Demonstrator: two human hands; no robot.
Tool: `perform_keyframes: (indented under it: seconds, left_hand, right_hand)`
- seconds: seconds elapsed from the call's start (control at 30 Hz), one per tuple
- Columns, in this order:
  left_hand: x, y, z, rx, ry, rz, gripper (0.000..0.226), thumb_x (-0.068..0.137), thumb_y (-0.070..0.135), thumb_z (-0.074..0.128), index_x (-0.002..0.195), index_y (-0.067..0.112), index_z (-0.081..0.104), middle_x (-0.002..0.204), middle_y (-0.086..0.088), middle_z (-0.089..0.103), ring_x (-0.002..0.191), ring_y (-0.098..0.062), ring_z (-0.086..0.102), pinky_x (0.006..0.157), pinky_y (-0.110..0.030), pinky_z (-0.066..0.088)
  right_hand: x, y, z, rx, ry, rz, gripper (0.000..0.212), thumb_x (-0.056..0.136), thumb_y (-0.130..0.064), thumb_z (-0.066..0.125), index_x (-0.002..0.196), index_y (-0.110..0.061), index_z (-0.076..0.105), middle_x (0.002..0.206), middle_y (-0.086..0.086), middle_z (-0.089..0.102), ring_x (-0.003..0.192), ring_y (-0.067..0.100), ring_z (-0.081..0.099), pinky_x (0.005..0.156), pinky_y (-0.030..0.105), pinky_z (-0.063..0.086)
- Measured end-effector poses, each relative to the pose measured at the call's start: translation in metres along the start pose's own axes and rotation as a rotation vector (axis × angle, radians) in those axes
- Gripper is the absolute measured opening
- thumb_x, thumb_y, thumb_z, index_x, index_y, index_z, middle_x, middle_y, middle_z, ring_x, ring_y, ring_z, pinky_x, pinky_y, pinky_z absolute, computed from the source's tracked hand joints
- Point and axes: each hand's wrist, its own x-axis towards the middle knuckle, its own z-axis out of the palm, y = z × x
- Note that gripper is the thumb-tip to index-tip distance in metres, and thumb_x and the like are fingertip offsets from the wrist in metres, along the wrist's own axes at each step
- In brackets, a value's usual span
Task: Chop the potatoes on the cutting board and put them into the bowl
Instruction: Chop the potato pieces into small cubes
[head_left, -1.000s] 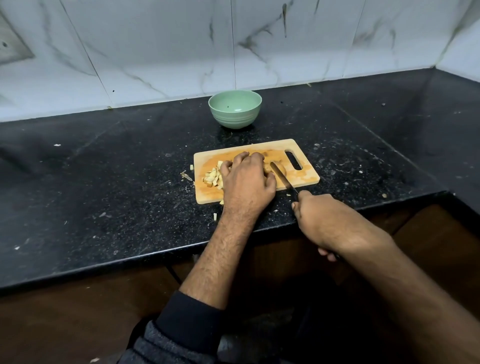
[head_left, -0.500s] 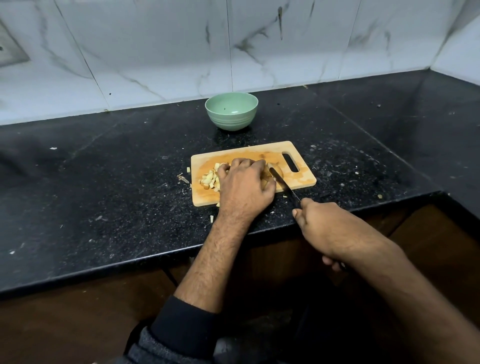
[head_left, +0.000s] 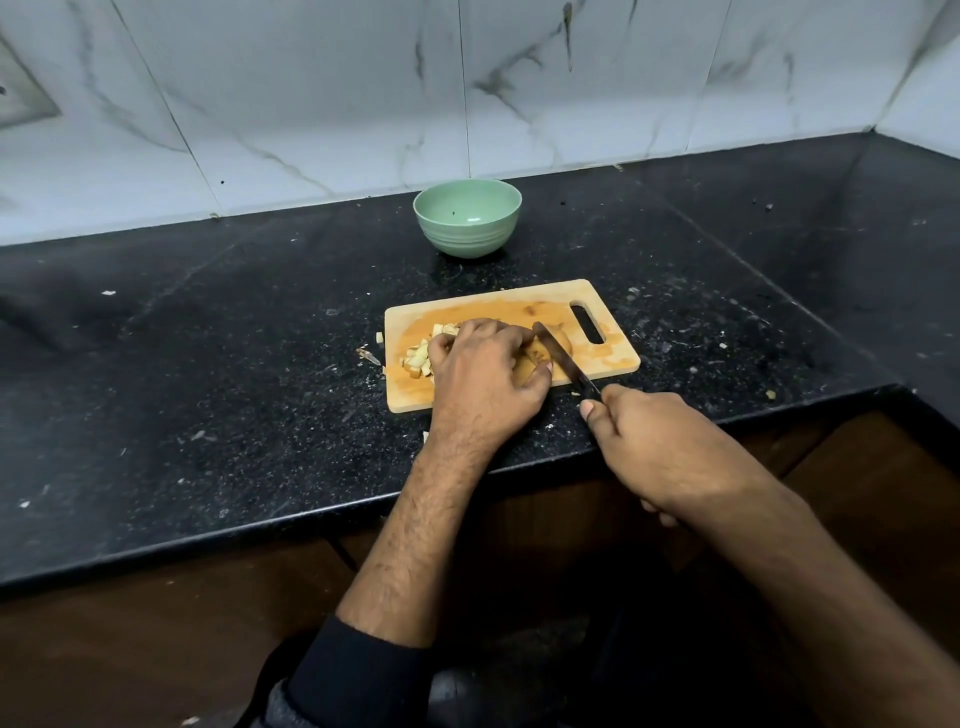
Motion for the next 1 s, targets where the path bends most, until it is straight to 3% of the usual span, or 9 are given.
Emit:
perform_keyframes:
  seconds: [0.2, 0.43, 0.63, 0.77, 0.87, 0.93, 1.0]
  left_hand:
    - [-0.003, -0.003, -0.001, 0.002, -0.021, 0.014, 0.04, 0.089, 0.052, 0.063, 0.126, 0.034, 0.062, 0.121, 0.014, 0.059, 0.123, -0.011, 0.045, 0.106, -0.043, 0.02]
    - [-0.003, -0.003, -0.001, 0.019, -0.018, 0.021, 0.04, 0.09, 0.051, 0.063, 0.126, 0.033, 0.063, 0.123, 0.014, 0.059, 0.125, -0.01, 0.043, 0.108, -0.044, 0.02]
    - [-0.001, -0.003, -0.001, 0.005, -0.013, 0.018, 0.039, 0.089, 0.05, 0.065, 0.124, 0.031, 0.066, 0.123, 0.013, 0.059, 0.127, -0.01, 0.041, 0.106, -0.04, 0.016]
    - [0.001, -0.004, -0.001, -0.013, -0.014, 0.018, 0.038, 0.088, 0.05, 0.068, 0.121, 0.03, 0.068, 0.121, 0.013, 0.059, 0.127, -0.009, 0.041, 0.105, -0.039, 0.016]
    - [0.003, -0.005, -0.001, -0.019, -0.02, 0.015, 0.04, 0.088, 0.049, 0.068, 0.123, 0.03, 0.068, 0.121, 0.014, 0.06, 0.126, -0.009, 0.042, 0.103, -0.038, 0.016]
    - [0.004, -0.006, 0.0, -0.035, -0.019, 0.015, 0.04, 0.088, 0.048, 0.069, 0.124, 0.03, 0.068, 0.12, 0.014, 0.061, 0.124, -0.009, 0.043, 0.102, -0.038, 0.017]
    - [0.004, -0.007, 0.001, -0.05, -0.014, 0.014, 0.04, 0.088, 0.048, 0.07, 0.124, 0.031, 0.068, 0.118, 0.014, 0.061, 0.123, -0.009, 0.044, 0.104, -0.04, 0.018]
  right_hand:
    - [0.0, -0.002, 0.002, 0.005, -0.017, 0.003, 0.033, 0.108, -0.049, 0.028, 0.095, -0.025, 0.047, 0.08, 0.004, 0.06, 0.059, 0.016, 0.052, 0.065, 0.038, 0.055]
    - [-0.001, -0.004, -0.002, -0.024, -0.027, 0.002, 0.03, 0.108, -0.047, 0.028, 0.099, -0.025, 0.046, 0.082, 0.004, 0.057, 0.059, 0.015, 0.05, 0.05, 0.028, 0.042]
    - [0.002, -0.014, -0.004, -0.072, -0.069, 0.032, 0.034, 0.109, -0.044, 0.027, 0.114, -0.02, 0.05, 0.078, 0.007, 0.059, 0.052, 0.018, 0.055, 0.043, 0.03, 0.049]
    - [0.003, -0.017, -0.014, -0.008, -0.153, 0.061, 0.032, 0.109, -0.044, 0.029, 0.117, -0.019, 0.047, 0.075, 0.013, 0.065, 0.036, 0.018, 0.056, 0.035, 0.025, 0.047]
    - [0.015, -0.012, -0.01, 0.037, -0.184, 0.05, 0.029, 0.108, -0.045, 0.029, 0.115, -0.021, 0.046, 0.075, 0.013, 0.063, 0.035, 0.016, 0.054, 0.039, 0.027, 0.047]
    - [0.03, 0.0, 0.004, -0.025, -0.135, -0.009, 0.032, 0.108, -0.043, 0.028, 0.112, -0.016, 0.046, 0.075, 0.007, 0.056, 0.047, 0.013, 0.05, 0.05, 0.029, 0.045]
    - [0.041, 0.009, 0.013, -0.039, -0.082, -0.017, 0.03, 0.108, -0.042, 0.028, 0.103, -0.017, 0.044, 0.074, 0.004, 0.053, 0.053, 0.012, 0.045, 0.051, 0.028, 0.037]
